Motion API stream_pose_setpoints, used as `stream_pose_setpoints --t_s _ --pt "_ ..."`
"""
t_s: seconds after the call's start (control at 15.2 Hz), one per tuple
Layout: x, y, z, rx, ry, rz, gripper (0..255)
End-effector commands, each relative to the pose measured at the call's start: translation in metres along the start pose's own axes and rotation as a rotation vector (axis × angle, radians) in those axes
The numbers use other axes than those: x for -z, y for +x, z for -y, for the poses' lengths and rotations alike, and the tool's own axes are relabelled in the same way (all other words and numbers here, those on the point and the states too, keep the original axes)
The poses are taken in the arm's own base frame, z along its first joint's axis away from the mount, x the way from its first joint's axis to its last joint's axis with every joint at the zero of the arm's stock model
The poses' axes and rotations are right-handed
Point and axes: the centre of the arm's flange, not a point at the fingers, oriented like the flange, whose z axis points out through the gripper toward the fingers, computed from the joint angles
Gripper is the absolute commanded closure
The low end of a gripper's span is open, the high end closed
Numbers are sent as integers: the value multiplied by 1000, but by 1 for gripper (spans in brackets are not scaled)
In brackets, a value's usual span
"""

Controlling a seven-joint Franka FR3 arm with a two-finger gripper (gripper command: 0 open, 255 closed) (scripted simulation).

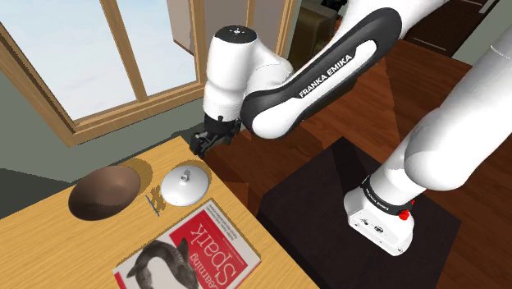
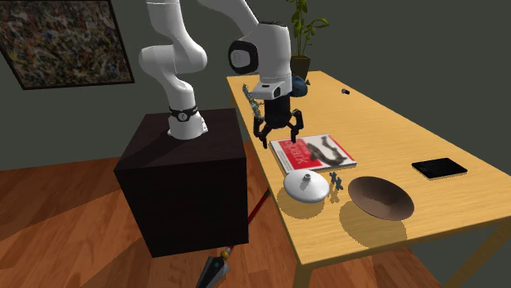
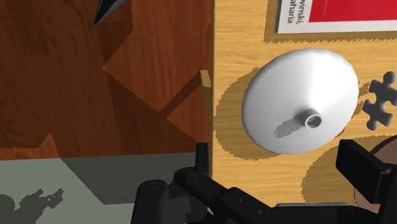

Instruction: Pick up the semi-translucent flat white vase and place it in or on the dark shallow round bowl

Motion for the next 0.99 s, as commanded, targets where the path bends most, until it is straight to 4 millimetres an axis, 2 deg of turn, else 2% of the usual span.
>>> stream_pose_setpoints --t_s 0.0,0.4,0.92 --pt "-19 3 20 1 4 -3 0" --pt "-73 8 77 8 14 -6 0" --pt "-115 8 80 8 14 -6 0"
